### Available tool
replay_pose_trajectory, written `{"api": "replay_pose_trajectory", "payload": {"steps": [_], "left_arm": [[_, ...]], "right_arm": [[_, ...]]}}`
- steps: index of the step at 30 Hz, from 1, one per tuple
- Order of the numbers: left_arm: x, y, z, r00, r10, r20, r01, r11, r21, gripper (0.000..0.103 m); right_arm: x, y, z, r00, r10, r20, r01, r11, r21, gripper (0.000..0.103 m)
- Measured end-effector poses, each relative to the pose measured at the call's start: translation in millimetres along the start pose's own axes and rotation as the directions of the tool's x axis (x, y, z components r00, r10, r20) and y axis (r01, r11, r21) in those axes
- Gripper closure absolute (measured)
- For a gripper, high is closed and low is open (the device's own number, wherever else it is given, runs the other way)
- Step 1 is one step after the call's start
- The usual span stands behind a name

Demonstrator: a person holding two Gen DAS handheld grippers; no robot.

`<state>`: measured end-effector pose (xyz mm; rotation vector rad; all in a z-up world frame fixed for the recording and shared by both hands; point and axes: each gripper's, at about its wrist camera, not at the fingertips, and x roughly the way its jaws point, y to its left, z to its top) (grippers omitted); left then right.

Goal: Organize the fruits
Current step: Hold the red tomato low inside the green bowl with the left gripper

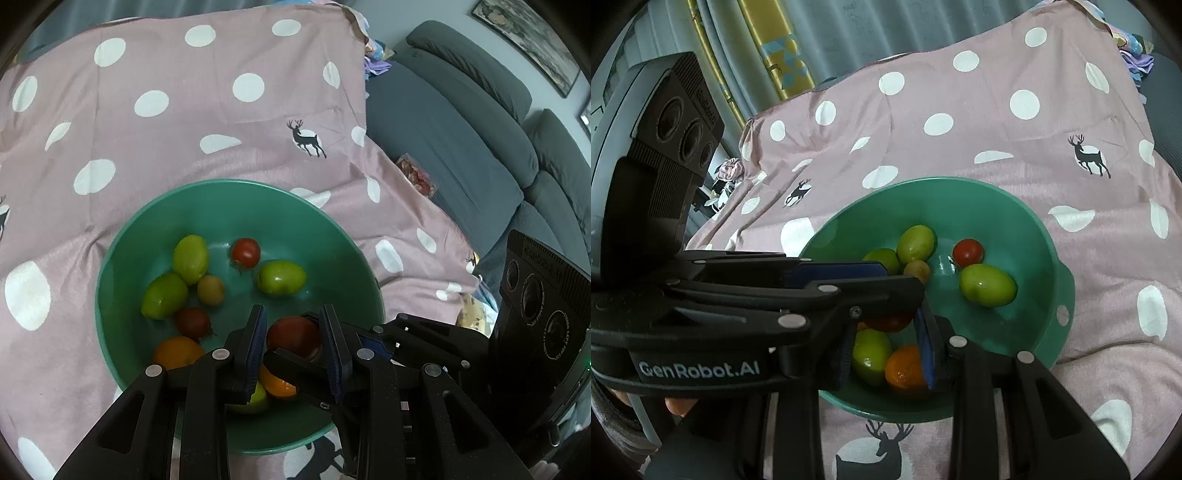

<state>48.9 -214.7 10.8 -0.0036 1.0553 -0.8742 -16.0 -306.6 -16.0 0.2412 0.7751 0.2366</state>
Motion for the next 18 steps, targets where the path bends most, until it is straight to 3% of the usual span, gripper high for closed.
{"api": "replay_pose_trajectory", "payload": {"steps": [18], "left_arm": [[8.1,5.2,0.4,1.0,-0.02,-0.013,0.02,1.0,-0.012,0.073]], "right_arm": [[5.8,-1.2,0.6,0.999,-0.029,-0.03,0.029,1.0,-0.006,0.072]]}}
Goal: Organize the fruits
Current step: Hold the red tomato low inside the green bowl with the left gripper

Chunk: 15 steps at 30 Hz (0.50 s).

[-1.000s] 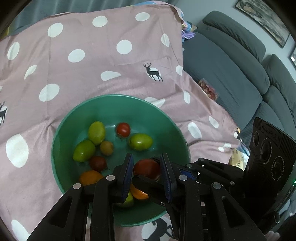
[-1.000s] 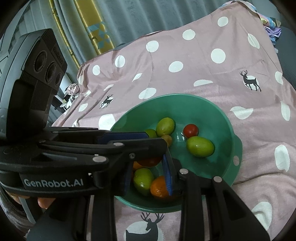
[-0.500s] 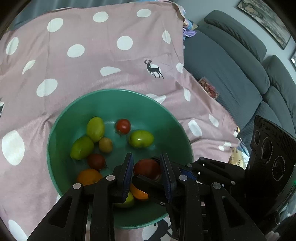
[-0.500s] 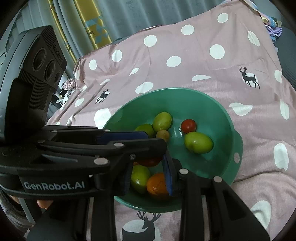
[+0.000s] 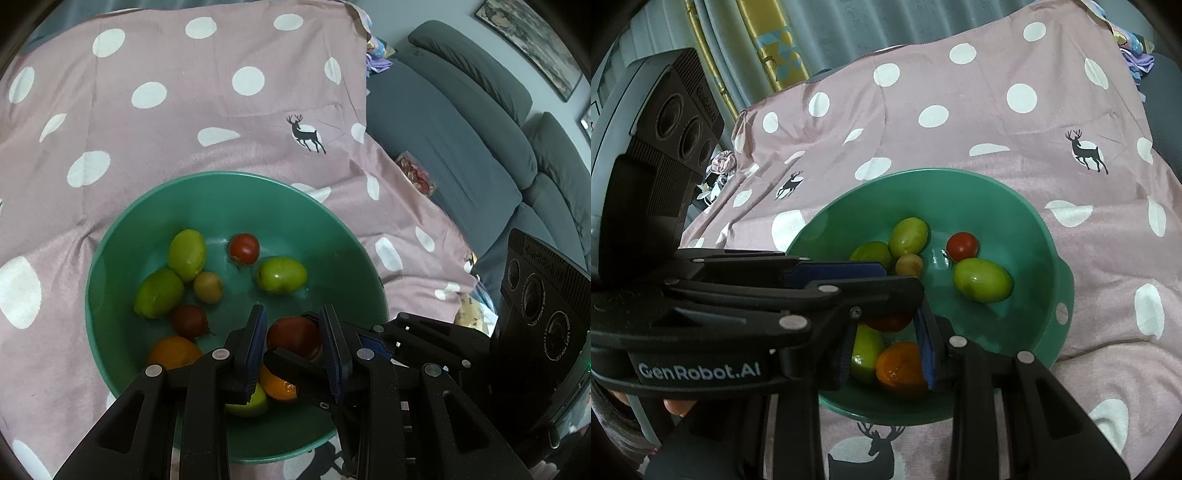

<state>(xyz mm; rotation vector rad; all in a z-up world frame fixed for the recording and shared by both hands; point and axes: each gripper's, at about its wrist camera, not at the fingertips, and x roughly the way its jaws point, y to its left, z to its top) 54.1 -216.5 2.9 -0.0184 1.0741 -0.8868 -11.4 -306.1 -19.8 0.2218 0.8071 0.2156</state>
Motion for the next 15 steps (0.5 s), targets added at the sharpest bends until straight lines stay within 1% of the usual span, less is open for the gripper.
{"api": "replay_pose_trajectory", "payload": {"steps": [15], "left_arm": [[2.3,2.2,-2.2,1.0,-0.012,-0.008,0.012,1.0,-0.015,0.073]], "right_arm": [[3.4,-0.7,0.2,1.0,-0.012,-0.021,0.012,1.0,0.0,0.072]]}}
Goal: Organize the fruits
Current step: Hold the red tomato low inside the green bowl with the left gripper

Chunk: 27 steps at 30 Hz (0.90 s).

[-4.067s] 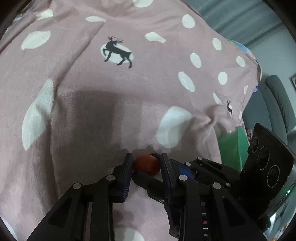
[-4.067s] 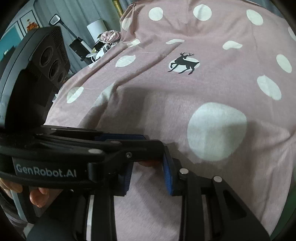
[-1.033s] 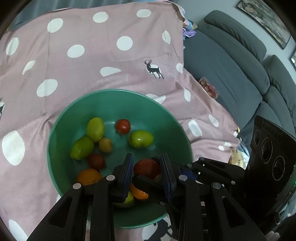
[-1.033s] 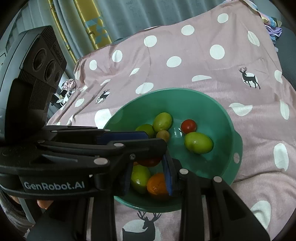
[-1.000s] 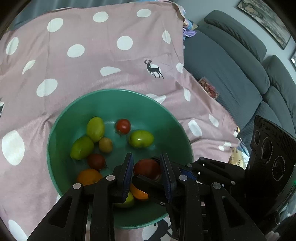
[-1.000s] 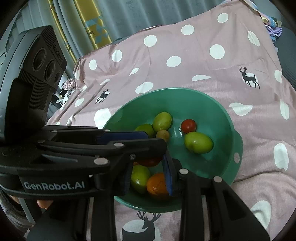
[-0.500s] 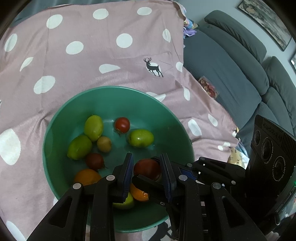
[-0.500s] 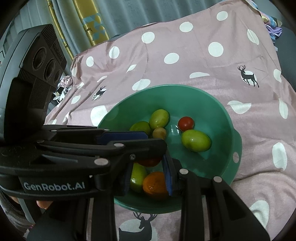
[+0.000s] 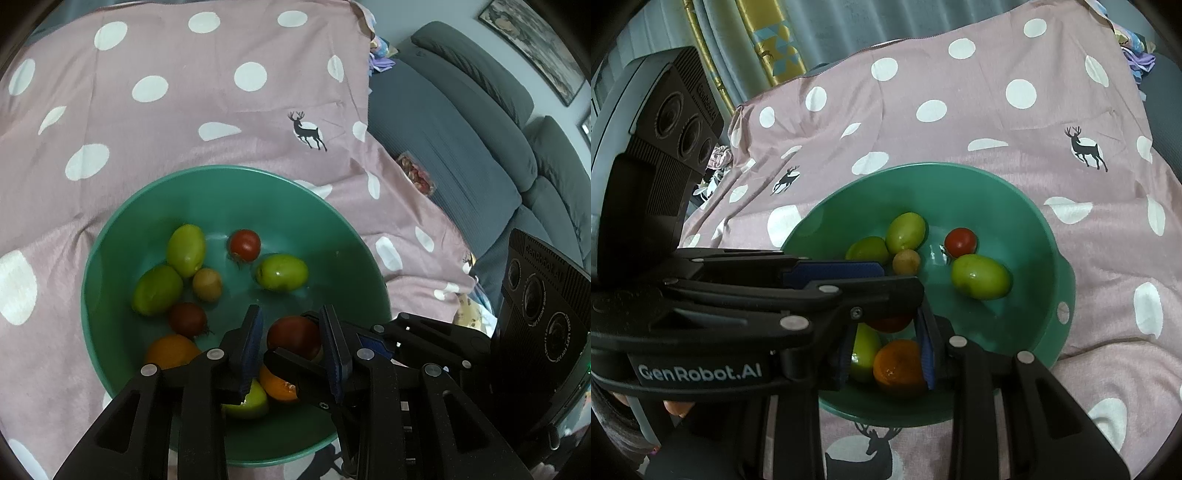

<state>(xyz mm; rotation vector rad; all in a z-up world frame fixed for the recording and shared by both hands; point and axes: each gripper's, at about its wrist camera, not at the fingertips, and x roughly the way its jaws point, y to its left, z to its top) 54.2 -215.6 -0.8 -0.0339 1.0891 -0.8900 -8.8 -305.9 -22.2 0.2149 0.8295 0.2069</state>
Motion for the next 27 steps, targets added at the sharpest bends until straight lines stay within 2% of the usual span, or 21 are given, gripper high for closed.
{"api": "replay_pose_trajectory", "payload": {"steps": [27], "left_arm": [[0.7,1.4,0.3,1.0,0.002,-0.004,-0.002,1.0,-0.003,0.073]], "right_arm": [[1.6,0.8,-2.4,1.0,-0.017,-0.008,0.017,1.0,-0.01,0.071]]}}
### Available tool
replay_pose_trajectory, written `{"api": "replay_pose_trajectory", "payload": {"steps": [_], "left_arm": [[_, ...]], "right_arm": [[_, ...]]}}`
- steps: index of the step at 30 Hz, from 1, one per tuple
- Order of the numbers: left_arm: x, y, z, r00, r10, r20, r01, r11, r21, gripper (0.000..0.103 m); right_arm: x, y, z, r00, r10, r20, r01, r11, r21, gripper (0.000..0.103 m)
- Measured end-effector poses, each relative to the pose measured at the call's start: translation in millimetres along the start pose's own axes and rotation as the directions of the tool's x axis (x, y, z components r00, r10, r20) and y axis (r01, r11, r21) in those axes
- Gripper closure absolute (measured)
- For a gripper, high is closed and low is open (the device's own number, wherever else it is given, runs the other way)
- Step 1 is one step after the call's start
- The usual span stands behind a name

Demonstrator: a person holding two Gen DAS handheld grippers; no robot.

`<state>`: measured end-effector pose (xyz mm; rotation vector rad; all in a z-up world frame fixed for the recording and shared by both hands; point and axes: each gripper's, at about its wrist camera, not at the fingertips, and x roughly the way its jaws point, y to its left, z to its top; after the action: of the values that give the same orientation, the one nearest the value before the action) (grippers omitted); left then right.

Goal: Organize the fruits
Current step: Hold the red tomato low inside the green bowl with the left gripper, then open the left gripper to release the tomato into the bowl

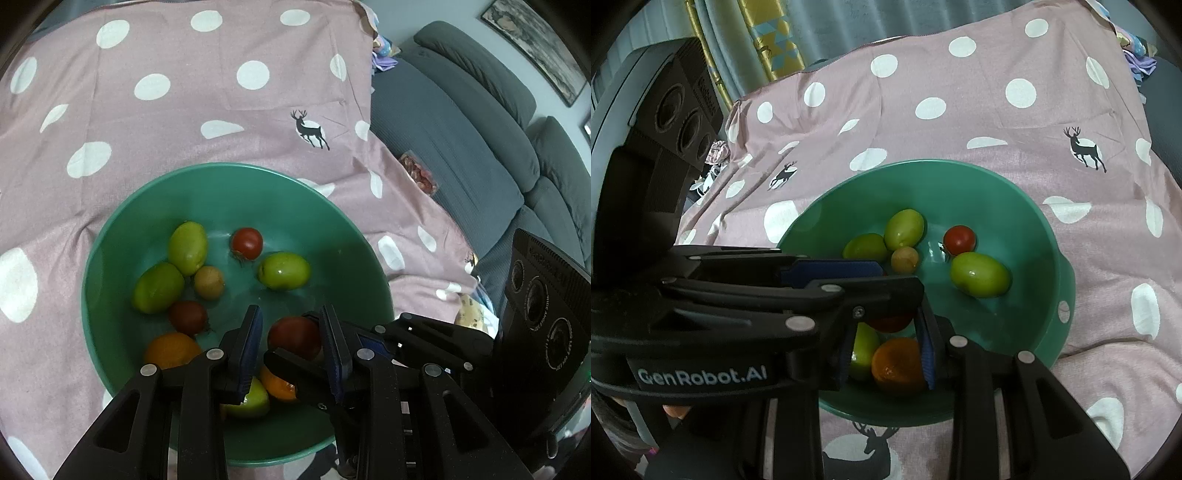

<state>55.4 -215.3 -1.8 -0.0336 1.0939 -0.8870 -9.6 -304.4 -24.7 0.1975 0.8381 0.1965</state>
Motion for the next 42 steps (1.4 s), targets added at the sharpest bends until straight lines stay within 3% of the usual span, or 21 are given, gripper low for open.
{"api": "replay_pose_trajectory", "payload": {"steps": [35,39,42], "left_arm": [[2.3,2.2,0.7,1.0,0.015,-0.009,-0.015,1.0,0.003,0.073],[1.6,4.7,1.2,1.0,0.028,-0.007,-0.028,1.0,-0.01,0.057],[1.4,6.0,0.3,1.0,0.025,-0.005,-0.025,1.0,-0.017,0.053]], "right_arm": [[-1.3,1.8,1.8,0.999,-0.034,-0.028,0.034,0.999,-0.013,0.071],[-1.7,2.8,2.3,0.999,-0.041,-0.024,0.041,0.999,-0.015,0.07],[-2.5,2.0,2.0,0.999,-0.043,-0.02,0.043,0.999,-0.009,0.07]]}}
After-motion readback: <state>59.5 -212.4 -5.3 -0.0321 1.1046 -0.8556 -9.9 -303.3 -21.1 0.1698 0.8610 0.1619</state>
